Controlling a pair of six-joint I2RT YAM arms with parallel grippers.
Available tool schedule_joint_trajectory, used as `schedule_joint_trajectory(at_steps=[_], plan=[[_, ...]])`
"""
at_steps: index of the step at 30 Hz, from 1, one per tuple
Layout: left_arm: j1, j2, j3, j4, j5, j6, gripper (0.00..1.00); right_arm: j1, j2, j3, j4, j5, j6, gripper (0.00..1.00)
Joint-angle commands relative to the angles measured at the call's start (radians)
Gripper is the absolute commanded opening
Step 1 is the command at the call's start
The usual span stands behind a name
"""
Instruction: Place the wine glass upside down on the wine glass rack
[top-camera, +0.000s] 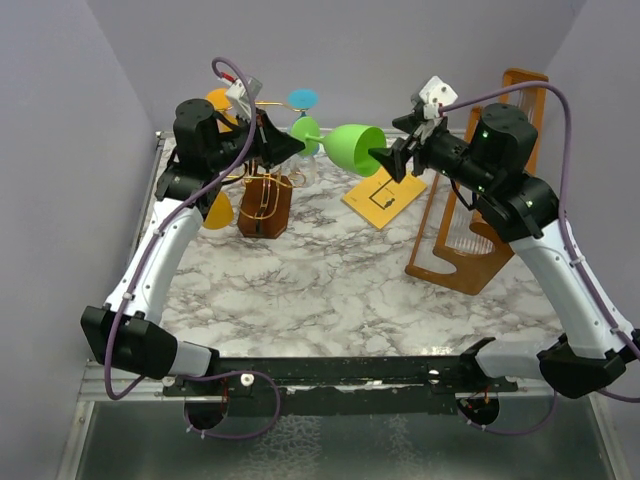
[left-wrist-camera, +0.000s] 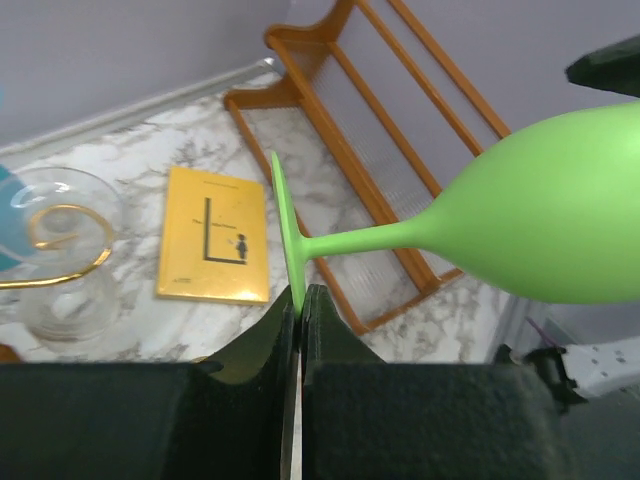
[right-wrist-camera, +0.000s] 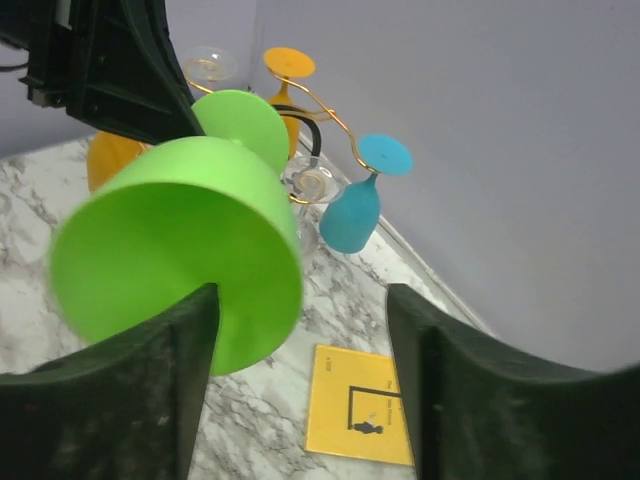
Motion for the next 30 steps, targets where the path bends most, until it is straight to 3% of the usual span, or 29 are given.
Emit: schedule_joint_trajectory(at_steps=[1, 9, 17, 24, 30], plan=[[0.013, -0.042, 0.109, -0.139, -0.183, 0.186, 0.0, -0.003, -0.073, -0.028, -0.029, -0.003, -0.09, 0.75], [0.01, -0.035, 0.211, -0.268, -0.42, 0.403, 0.0, -0.005, -0.14, -0.089, -0.083, 0.028, -0.193, 0.8], [-0.015, -0.014, 0.287, -0.323, -0.476, 0.537, 0.0, -0.005, -0.174, -0.225, -0.091, -0.021, -0.259, 0.8], [-0.132, 0.023, 0.359, -0.39, -0.631, 0.758, 0.0, -0.005, -0.184, -0.449, -0.065, -0.2, -0.347, 0.8], [-0.241, 0.06, 0.377, -0.394, -0.789, 0.924, 0.0, -0.005, -0.201, -0.627, 0.009, -0.266, -0.386, 0.8]])
